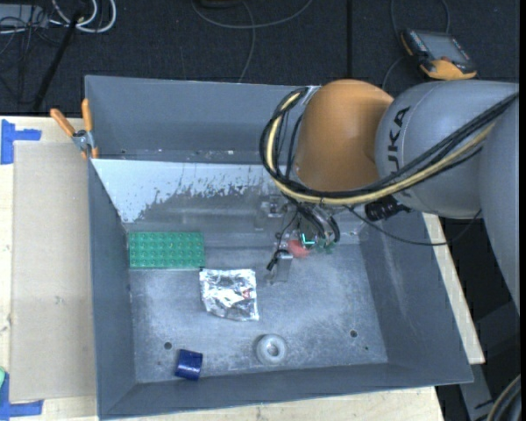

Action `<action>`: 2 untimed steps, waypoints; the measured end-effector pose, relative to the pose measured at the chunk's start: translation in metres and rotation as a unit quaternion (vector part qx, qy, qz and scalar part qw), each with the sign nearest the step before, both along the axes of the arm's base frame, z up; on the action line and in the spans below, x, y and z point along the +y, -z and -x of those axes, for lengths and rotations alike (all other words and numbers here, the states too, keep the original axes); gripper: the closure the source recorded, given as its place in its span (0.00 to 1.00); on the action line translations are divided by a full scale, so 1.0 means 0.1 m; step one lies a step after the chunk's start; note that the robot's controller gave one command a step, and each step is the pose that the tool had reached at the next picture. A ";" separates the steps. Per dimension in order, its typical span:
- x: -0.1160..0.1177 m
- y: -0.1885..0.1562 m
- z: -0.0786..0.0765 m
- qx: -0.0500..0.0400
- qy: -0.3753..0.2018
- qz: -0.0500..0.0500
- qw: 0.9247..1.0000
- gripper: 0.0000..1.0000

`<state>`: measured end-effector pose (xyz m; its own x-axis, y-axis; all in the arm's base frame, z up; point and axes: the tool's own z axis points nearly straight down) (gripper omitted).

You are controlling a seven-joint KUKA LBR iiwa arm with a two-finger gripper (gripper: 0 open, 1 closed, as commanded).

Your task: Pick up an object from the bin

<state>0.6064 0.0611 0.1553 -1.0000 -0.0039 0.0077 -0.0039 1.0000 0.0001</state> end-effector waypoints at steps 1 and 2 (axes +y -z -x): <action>0.52 0.90 0.22 0.001 0.050 0.000 0.999 0.00; 0.55 0.55 0.40 -0.003 0.124 0.001 0.992 0.00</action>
Offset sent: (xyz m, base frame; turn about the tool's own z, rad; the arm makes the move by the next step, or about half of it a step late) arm -0.0193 0.0488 -0.0853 0.1026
